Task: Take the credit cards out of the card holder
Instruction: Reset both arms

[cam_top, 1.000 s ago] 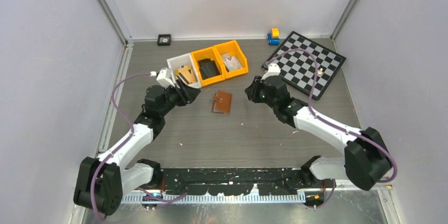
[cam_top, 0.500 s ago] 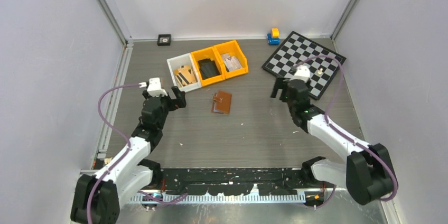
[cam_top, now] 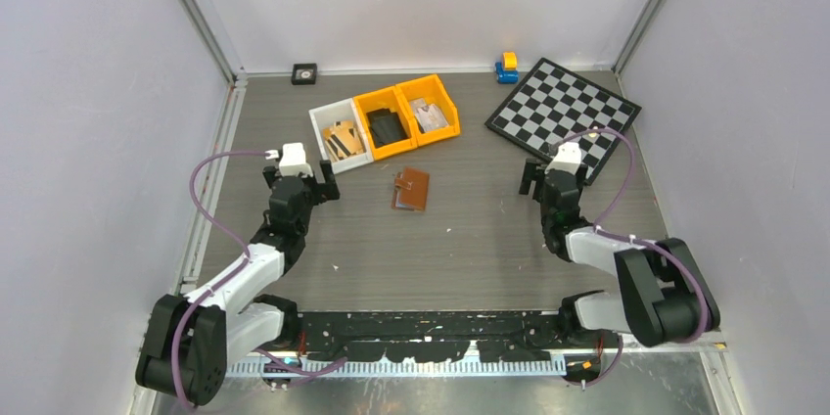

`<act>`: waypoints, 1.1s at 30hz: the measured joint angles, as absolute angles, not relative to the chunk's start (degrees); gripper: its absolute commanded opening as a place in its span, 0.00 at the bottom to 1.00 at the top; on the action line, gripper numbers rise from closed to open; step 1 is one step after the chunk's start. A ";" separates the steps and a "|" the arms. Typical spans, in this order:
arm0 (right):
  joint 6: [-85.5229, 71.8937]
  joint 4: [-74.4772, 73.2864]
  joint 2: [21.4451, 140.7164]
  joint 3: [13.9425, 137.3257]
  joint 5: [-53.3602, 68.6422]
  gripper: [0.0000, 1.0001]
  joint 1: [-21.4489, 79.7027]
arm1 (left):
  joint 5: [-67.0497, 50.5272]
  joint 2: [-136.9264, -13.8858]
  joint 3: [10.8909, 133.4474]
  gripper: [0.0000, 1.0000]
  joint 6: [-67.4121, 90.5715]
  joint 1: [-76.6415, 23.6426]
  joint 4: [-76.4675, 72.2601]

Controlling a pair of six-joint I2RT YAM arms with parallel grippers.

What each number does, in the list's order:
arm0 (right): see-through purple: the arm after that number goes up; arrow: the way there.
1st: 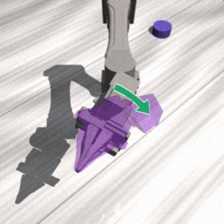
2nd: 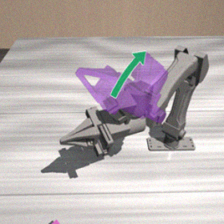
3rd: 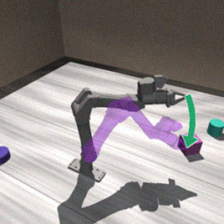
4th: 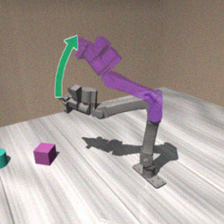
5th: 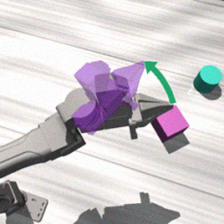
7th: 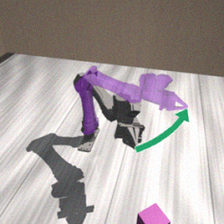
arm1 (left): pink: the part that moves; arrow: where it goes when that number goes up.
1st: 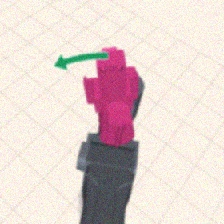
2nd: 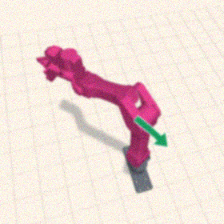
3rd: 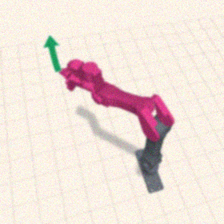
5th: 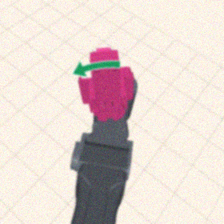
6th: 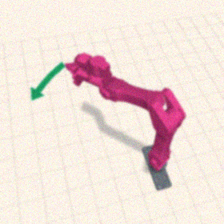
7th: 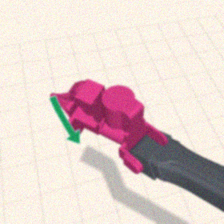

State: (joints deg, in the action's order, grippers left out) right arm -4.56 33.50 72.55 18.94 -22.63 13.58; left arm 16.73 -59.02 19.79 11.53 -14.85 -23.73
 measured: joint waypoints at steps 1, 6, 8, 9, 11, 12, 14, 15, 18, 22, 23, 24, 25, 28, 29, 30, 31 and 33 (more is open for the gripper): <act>-4.25 36.25 74.02 18.37 -23.27 0.87 12.84 | 17.32 -59.02 19.79 0.99 11.53 -14.87 -23.70; -0.86 45.74 81.69 16.84 -24.25 0.83 11.51 | 18.94 -58.98 19.77 1.00 11.53 -14.85 -24.12; -0.03 46.35 83.74 17.21 -23.68 0.83 11.33 | 18.98 -59.00 19.77 1.00 11.53 -14.85 -24.60; 0.16 46.17 84.20 17.58 -22.98 0.82 11.03 | 19.09 -59.05 19.79 1.00 11.51 -14.85 -24.67; 0.01 45.93 84.58 18.41 -23.31 0.74 10.37 | 19.57 -59.31 19.79 1.00 11.53 -14.85 -24.69; -0.45 45.80 85.12 19.42 -23.97 0.70 9.78 | 19.75 -59.42 19.77 1.00 11.53 -14.85 -24.67; -2.46 46.17 86.39 21.37 -24.14 0.65 7.27 | 20.05 -59.42 19.77 1.00 11.55 -14.83 -24.69; -3.27 46.50 86.61 21.54 -23.73 0.66 5.91 | 20.23 -59.33 19.77 1.00 11.57 -14.83 -24.73; -6.28 49.71 88.07 20.78 -21.30 0.77 0.60 | 22.35 -58.96 19.46 1.00 12.12 -14.83 -25.15; -8.34 50.24 89.01 19.90 -20.23 0.89 -1.50 | 23.09 -58.78 19.25 1.00 12.58 -14.79 -25.74; -8.51 50.65 89.01 19.73 -19.90 0.89 -1.43 | 23.00 -58.81 19.25 1.00 12.58 -14.76 -26.24; -8.71 50.78 89.01 19.70 -19.57 0.89 -1.26 | 22.96 -58.98 19.25 1.00 12.58 -14.74 -26.83; -8.78 50.85 89.01 19.70 -19.09 0.89 -1.17 | 22.96 -59.27 19.25 1.00 12.56 -14.76 -27.31; -8.80 51.09 89.01 19.70 -17.85 0.90 -1.13 | 23.03 -60.86 19.27 1.00 11.88 -14.74 -27.79; -8.78 51.09 89.01 19.70 -17.47 0.90 -1.13 | 23.00 -61.28 19.27 1.00 11.25 -14.74 -27.66; -8.80 51.09 89.01 19.70 -17.12 0.90 -1.13 | 23.03 -61.49 19.25 1.00 10.46 -14.74 -27.64; -8.78 51.11 89.01 19.70 -16.82 0.90 -1.13 | 23.14 -61.58 19.07 1.00 9.87 -14.74 -27.90; -8.78 51.11 89.01 19.70 -16.36 0.90 -1.13 | 23.49 -62.08 17.37 1.00 8.73 -14.61 -31.46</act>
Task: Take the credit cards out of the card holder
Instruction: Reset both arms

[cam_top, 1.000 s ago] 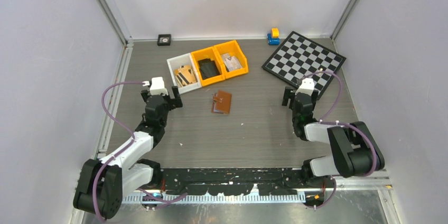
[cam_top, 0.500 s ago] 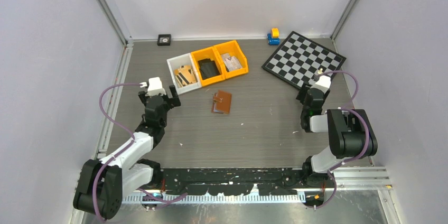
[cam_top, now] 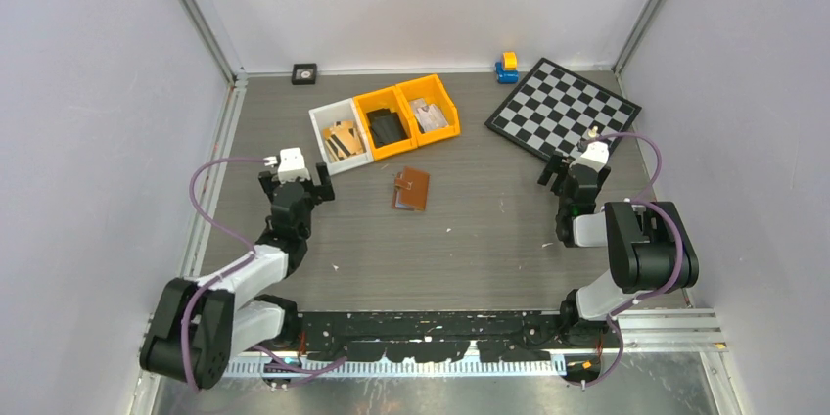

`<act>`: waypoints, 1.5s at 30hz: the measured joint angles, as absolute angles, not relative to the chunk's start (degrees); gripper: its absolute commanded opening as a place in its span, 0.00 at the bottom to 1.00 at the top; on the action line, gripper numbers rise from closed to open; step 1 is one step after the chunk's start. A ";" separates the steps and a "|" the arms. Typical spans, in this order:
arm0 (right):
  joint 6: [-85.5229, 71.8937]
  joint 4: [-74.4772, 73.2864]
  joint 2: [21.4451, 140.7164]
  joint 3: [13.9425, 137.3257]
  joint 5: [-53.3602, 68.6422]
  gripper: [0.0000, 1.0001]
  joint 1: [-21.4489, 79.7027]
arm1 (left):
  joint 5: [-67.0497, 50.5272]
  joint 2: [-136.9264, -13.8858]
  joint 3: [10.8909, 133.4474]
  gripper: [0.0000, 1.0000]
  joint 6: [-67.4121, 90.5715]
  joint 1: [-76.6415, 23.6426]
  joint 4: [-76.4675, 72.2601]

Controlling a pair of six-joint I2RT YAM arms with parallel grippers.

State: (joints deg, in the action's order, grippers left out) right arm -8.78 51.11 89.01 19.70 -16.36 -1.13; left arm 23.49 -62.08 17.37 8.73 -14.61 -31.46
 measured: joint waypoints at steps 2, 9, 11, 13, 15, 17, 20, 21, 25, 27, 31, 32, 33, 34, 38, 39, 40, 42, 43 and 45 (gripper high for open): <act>-8.78 51.22 89.01 19.70 -16.16 0.90 -1.13 | 23.49 -65.17 15.11 0.99 7.99 -14.22 -36.77; -8.78 51.40 89.03 19.70 -15.73 0.91 -1.13 | 19.55 -74.61 16.51 0.84 6.74 -11.29 -37.15; -8.78 51.40 89.01 19.70 -15.73 0.91 -1.13 | 16.62 -76.01 19.05 0.83 6.72 -9.76 -36.38; -8.78 51.40 89.03 19.70 -15.73 0.91 -1.13 | 13.34 -77.06 21.39 0.81 6.70 -8.21 -35.81; -8.78 51.42 89.03 19.70 -15.73 0.91 -1.13 | 10.79 -76.99 21.85 0.78 6.76 -7.03 -36.27; -8.78 51.42 89.03 19.70 -15.73 0.91 -1.13 | 8.67 -76.77 21.47 0.78 6.87 -6.07 -36.40; -8.78 51.42 89.01 19.70 -15.73 0.91 -1.13 | 5.80 -76.64 20.97 0.81 7.29 -3.99 -36.16; -8.78 51.42 89.01 19.70 -15.73 0.91 -1.13 | 4.93 -76.66 20.97 0.81 7.33 -3.36 -36.05; -8.78 51.40 89.03 19.70 -15.73 0.91 -1.13 | 2.96 -76.73 20.91 0.88 7.60 -2.50 -36.18; -8.78 51.42 89.01 19.70 -15.73 0.91 -1.13 | 3.51 -75.64 19.68 0.88 8.34 -2.50 -37.04; -8.78 51.42 89.01 19.70 -15.73 0.91 -1.13 | 4.93 -73.32 16.62 0.84 8.93 -2.39 -38.46; -8.80 51.42 89.03 19.70 -15.73 0.91 -1.13 | 5.06 -73.38 16.38 0.84 8.58 -2.33 -39.16; -8.78 51.42 89.03 19.70 -15.73 0.91 -1.13 | 5.23 -73.38 16.12 0.84 8.36 -2.33 -39.94; -8.78 51.42 89.01 19.70 -15.73 0.91 -1.13 | 5.43 -73.45 15.70 0.82 8.08 -2.28 -41.32; -8.78 51.42 89.01 19.70 -15.73 0.91 -1.13 | 4.60 -77.19 16.05 0.95 5.15 -2.59 -44.93; -8.78 51.42 89.03 19.70 -15.73 0.91 -1.13 | 4.60 -80.53 16.03 0.94 4.49 -2.85 -48.75; -8.80 51.40 89.01 19.70 -15.73 0.91 -1.13 | 4.64 -84.68 16.10 0.94 3.86 -3.05 -53.19; -8.78 51.42 89.03 19.70 -15.73 0.91 -1.13 | 4.56 -89.30 16.45 0.96 3.31 -3.25 -52.36; -8.78 51.42 89.03 19.70 -15.73 0.91 -1.13 | 4.38 -89.41 16.49 0.99 2.70 -3.27 -51.00; -8.78 51.44 89.01 19.70 -15.73 0.91 -1.13 | 4.49 -89.54 16.80 1.00 2.13 -3.40 -51.83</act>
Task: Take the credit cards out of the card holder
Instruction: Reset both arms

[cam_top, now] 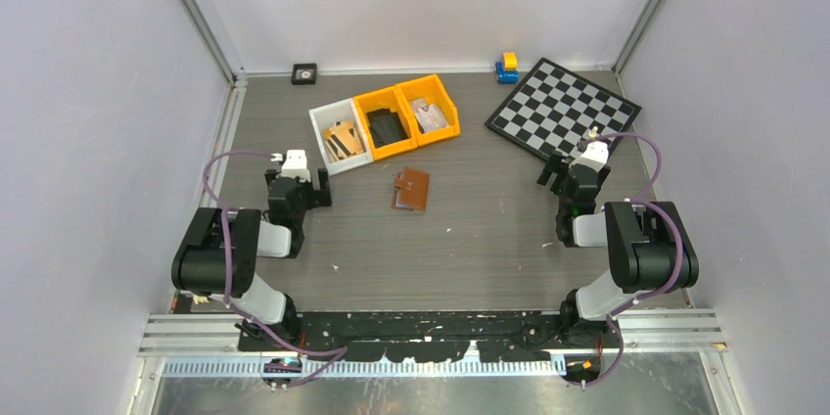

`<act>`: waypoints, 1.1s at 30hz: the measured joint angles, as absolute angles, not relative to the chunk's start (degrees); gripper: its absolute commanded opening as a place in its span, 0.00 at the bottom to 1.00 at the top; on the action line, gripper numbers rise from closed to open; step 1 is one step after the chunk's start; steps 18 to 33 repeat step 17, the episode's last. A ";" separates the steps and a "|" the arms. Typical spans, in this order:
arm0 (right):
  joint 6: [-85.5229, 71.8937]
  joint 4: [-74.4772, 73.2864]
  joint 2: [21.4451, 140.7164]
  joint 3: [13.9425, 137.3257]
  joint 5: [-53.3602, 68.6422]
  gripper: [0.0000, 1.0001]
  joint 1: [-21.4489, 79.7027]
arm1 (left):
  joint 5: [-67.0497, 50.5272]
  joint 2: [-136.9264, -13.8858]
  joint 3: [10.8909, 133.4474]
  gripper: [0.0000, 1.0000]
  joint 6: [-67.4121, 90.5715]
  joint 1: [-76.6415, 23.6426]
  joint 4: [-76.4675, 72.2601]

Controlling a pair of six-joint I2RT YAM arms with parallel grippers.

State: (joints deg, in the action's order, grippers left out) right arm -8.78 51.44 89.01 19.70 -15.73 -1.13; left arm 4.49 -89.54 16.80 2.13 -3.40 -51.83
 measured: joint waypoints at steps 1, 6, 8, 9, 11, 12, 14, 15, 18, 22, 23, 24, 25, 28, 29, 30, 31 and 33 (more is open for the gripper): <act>-8.78 51.42 89.03 19.70 -15.73 0.91 -1.13 | 4.80 -89.30 16.86 1.00 2.22 -3.49 -52.25; -8.80 51.42 89.03 19.70 -15.70 0.91 -1.13 | 3.73 -88.79 18.17 1.00 0.93 -3.53 -52.31; -8.78 51.42 89.03 19.70 -15.73 0.92 -1.13 | 4.08 -88.79 19.57 1.00 0.93 -3.53 -51.18; -8.78 51.42 89.03 19.70 -15.73 0.91 -1.13 | 4.25 -88.79 19.84 1.00 0.91 -3.53 -51.46; -8.78 51.42 89.03 19.70 -15.70 0.91 -1.13 | 4.03 -88.79 19.84 1.00 0.75 -3.53 -51.83; -8.78 51.42 89.03 19.70 -15.73 0.91 -1.13 | 3.95 -88.79 19.84 1.00 0.71 -3.53 -51.83; -8.78 51.42 89.03 19.70 -15.73 0.91 -1.13 | 3.79 -88.79 19.84 1.00 0.54 -3.62 -51.83; -8.78 51.42 89.03 19.70 -15.73 0.91 -1.13 | 3.79 -88.79 19.86 1.00 0.54 -3.62 -51.59; -8.80 51.42 89.03 19.70 -15.70 0.91 -1.13 | 3.81 -88.79 19.88 1.00 0.56 -3.62 -51.44; -8.80 51.42 89.03 19.70 -15.70 0.91 -1.13 | 3.81 -88.79 19.88 1.00 0.56 -3.62 -51.44; -8.80 51.42 89.03 19.70 -15.70 0.91 -1.13 | 3.81 -88.79 19.88 1.00 0.56 -3.62 -51.44; -8.80 51.42 89.03 19.70 -15.70 0.91 -1.13 | 3.81 -88.79 19.88 1.00 0.56 -3.62 -51.44; -8.80 51.42 89.03 19.70 -15.70 0.91 -1.13 | 3.81 -88.79 19.88 1.00 0.56 -3.62 -51.44; -8.80 51.42 89.03 19.70 -15.70 0.91 -1.13 | 3.81 -88.79 19.88 1.00 0.56 -3.62 -51.44; -8.80 51.42 89.03 19.70 -15.70 0.91 -1.13 | 3.81 -88.79 19.88 1.00 0.56 -3.62 -51.44; -8.80 51.42 89.03 19.70 -15.70 0.91 -1.13 | 3.81 -88.79 19.88 1.00 0.56 -3.62 -51.44; -8.80 51.42 89.03 19.70 -15.70 0.91 -1.13 | 3.81 -88.79 19.88 1.00 0.56 -3.62 -51.44; -8.80 51.42 89.03 19.70 -15.70 0.91 -1.13 | 3.81 -88.79 19.88 1.00 0.56 -3.62 -51.44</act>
